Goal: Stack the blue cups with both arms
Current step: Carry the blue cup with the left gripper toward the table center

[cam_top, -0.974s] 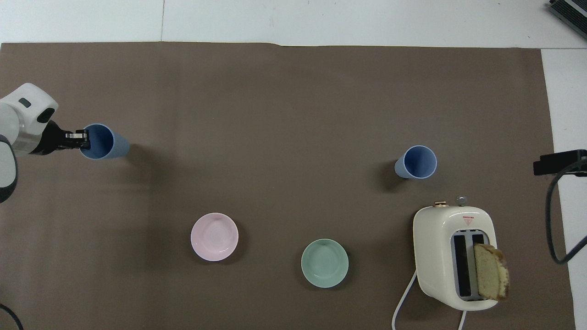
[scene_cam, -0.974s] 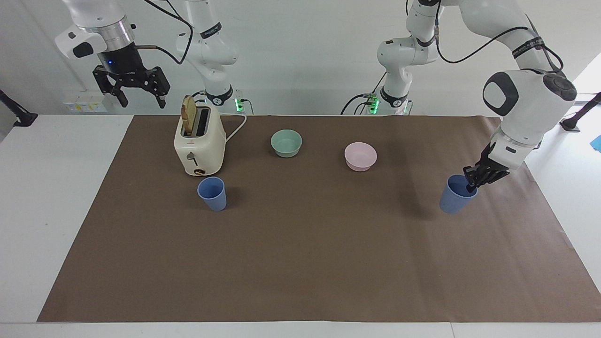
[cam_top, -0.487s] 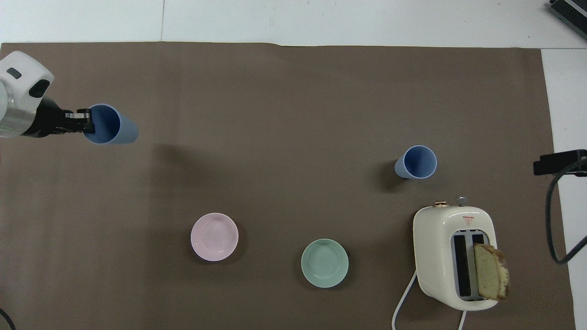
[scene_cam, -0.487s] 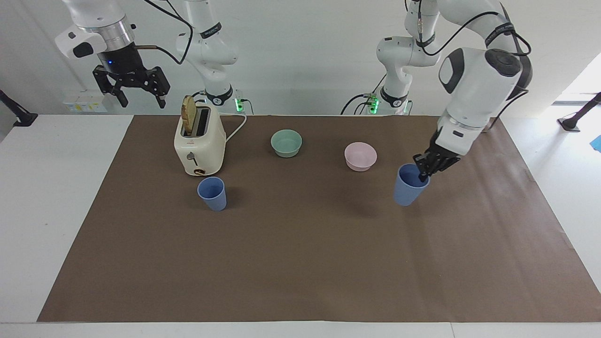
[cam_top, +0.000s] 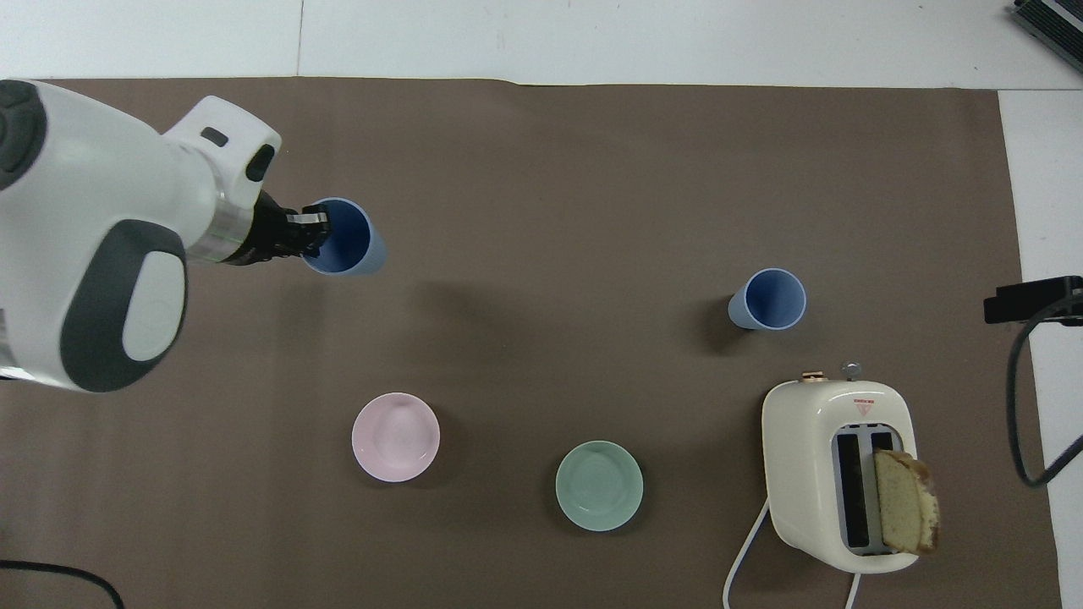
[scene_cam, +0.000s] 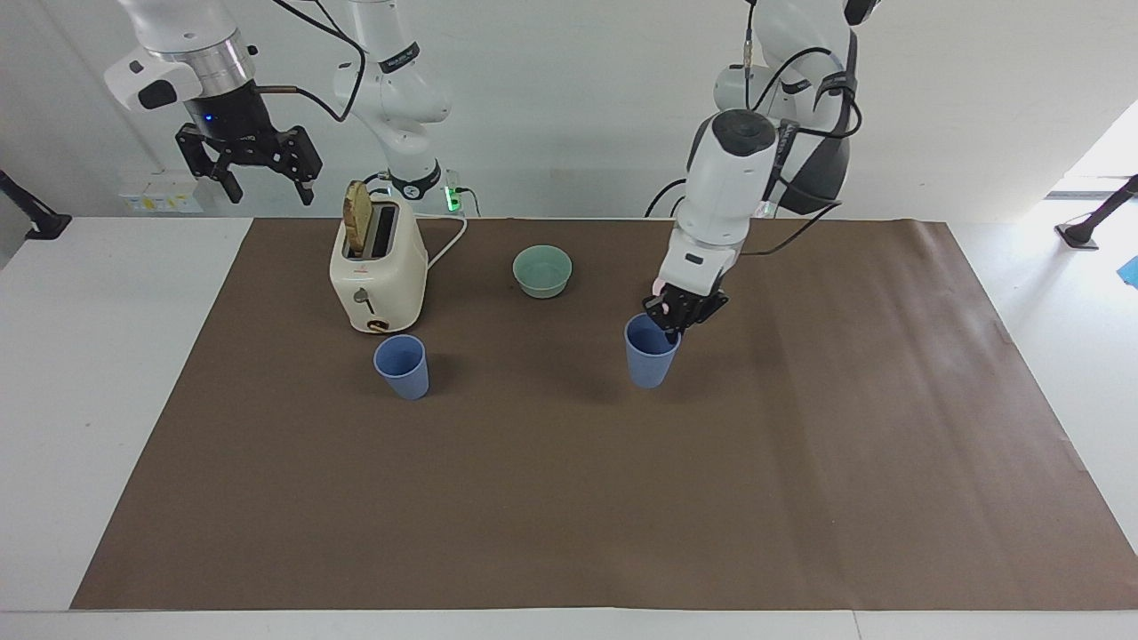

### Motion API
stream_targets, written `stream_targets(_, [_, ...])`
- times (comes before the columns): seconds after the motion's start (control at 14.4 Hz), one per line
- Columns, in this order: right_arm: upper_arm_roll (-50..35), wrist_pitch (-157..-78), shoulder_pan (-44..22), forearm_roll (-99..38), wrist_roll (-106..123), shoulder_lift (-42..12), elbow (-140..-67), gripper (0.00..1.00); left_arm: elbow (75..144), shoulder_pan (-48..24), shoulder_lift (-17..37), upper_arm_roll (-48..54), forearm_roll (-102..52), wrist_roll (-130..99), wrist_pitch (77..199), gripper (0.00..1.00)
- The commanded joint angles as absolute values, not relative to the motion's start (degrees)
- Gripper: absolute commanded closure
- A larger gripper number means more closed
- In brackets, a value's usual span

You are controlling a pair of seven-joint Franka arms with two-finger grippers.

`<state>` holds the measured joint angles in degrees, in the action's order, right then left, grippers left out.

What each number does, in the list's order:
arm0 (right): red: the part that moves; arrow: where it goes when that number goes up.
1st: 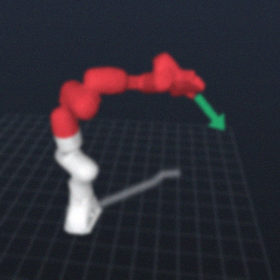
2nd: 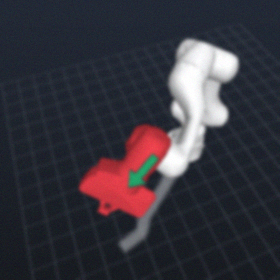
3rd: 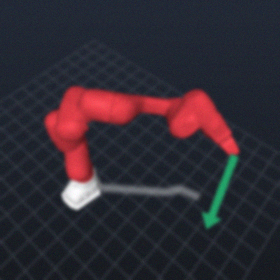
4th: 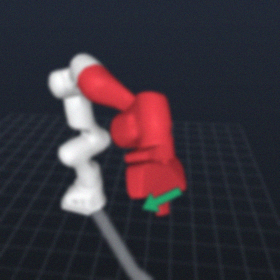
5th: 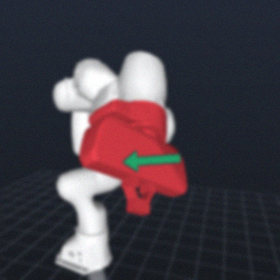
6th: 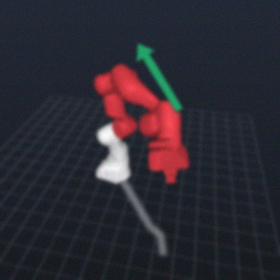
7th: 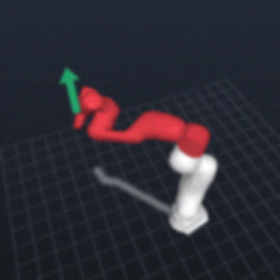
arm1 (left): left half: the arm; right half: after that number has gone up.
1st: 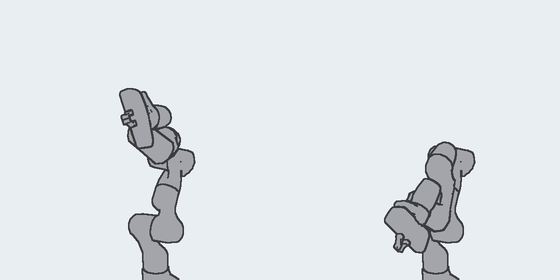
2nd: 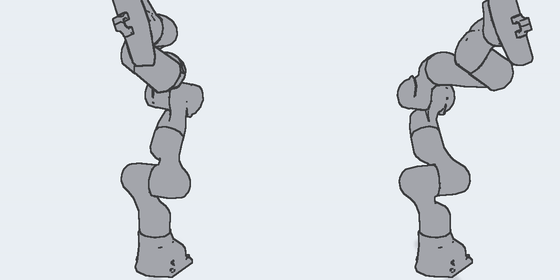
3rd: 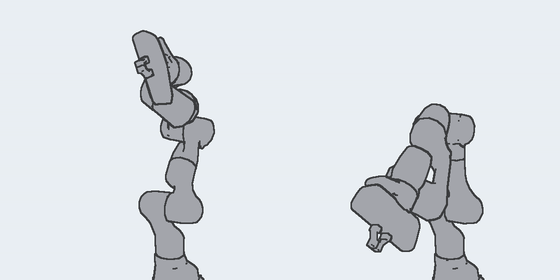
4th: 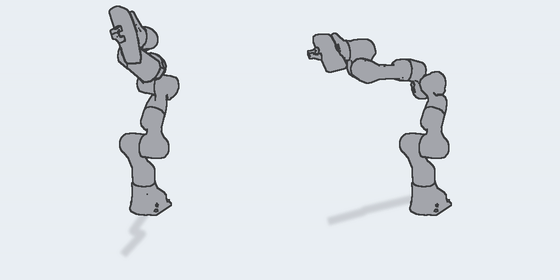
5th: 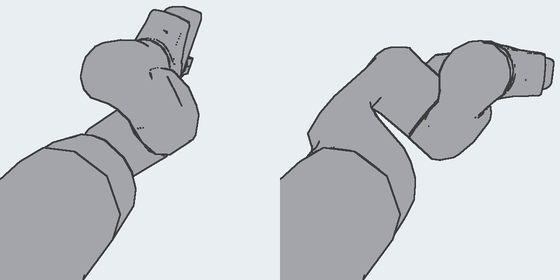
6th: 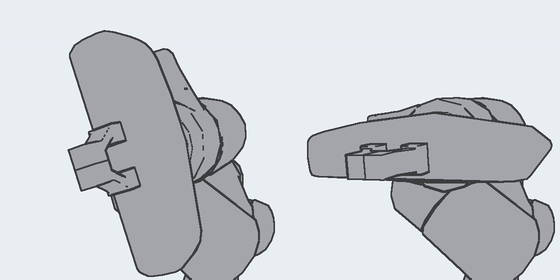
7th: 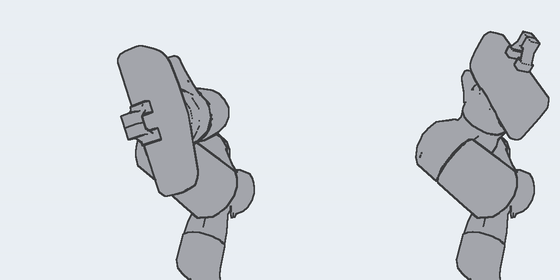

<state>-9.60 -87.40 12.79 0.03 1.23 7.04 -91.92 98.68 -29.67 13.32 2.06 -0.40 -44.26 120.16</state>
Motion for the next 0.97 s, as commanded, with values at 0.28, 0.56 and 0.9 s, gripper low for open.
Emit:
stream_targets(0.28, [-9.67, -86.4, 12.92, -1.14, 0.44, 7.56, -91.84, 0.0, 99.84, -34.71, 18.36, 1.14, 0.7, -46.58, 125.59, 1.0])
stream_targets(0.56, [-9.67, -86.4, 12.92, -1.23, 0.44, 7.56, -91.76, 0.0, 100.02, -36.04, 20.65, 1.14, 1.05, -46.85, 127.53, 1.0])
stream_targets(0.9, [-9.67, -86.4, 12.92, -1.14, 0.44, 7.56, -91.76, 0.0, 99.76, -35.68, 20.83, 1.06, 1.14, -46.49, 127.44, 0.0])
